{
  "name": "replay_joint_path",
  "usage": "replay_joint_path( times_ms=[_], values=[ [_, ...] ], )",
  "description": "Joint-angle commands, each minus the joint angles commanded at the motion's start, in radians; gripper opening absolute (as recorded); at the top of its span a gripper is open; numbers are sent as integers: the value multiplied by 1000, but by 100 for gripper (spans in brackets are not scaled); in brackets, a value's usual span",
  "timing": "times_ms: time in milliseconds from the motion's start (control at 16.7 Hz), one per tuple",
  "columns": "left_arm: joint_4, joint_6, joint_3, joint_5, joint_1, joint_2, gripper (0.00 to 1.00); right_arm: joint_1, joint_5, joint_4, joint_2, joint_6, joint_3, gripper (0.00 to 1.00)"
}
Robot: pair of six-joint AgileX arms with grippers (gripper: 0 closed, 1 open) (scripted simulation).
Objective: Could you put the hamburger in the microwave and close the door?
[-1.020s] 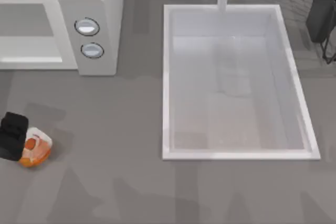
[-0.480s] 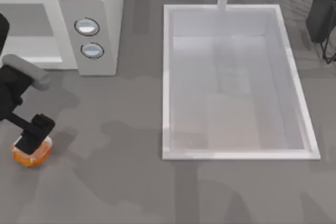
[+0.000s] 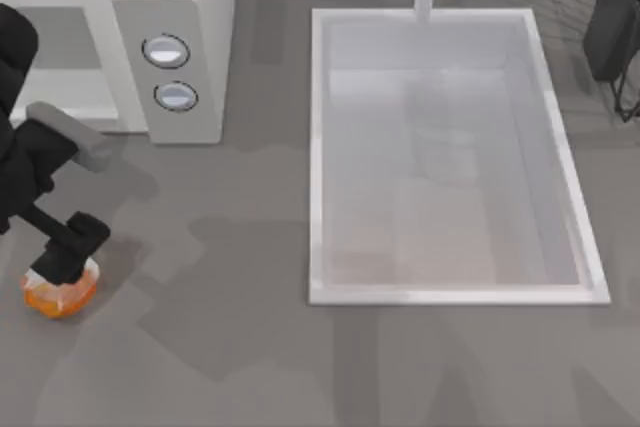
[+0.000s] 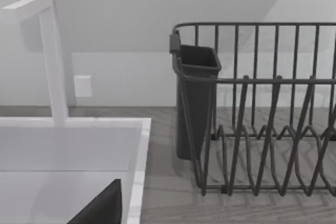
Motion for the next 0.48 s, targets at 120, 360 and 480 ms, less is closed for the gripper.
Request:
replay_joint_path(
  times_ms=[120, 360, 480],
  values=[
    [6, -1, -5, 0, 5, -1, 100, 0, 0, 0, 0, 0, 0, 100],
    [120, 3, -66, 0, 2, 55, 100, 0, 0, 0, 0, 0, 0, 100],
    [219, 4, -110, 0, 3, 99, 100, 0, 0, 0, 0, 0, 0, 100]
  ],
)
